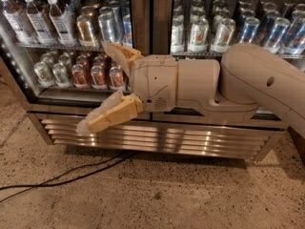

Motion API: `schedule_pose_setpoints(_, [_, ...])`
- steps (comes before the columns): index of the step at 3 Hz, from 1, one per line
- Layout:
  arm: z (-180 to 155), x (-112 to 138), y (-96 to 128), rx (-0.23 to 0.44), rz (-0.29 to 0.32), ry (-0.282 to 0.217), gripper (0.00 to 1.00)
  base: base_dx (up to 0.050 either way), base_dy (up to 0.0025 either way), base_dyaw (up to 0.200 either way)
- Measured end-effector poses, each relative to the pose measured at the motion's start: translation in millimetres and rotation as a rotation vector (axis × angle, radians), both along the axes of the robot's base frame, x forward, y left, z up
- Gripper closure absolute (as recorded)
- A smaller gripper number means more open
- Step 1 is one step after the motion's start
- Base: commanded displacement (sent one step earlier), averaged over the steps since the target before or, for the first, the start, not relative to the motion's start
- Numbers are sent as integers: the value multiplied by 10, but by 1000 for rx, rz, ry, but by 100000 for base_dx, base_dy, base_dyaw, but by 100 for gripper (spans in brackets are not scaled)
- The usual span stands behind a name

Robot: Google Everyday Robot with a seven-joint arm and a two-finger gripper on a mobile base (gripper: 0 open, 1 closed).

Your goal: Open left fridge door

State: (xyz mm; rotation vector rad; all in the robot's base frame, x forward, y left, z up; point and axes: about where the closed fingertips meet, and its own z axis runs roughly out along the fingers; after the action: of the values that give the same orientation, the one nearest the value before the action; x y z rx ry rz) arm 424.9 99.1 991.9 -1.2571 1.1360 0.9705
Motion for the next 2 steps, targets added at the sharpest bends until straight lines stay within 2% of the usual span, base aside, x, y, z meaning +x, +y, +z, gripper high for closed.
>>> schedule_pose_setpoints(1, [0,0,0,0,0,0,0,5000,0,3])
schedule_pose_setpoints(2, [194,251,-25,-2,-7,29,0,0,0,0])
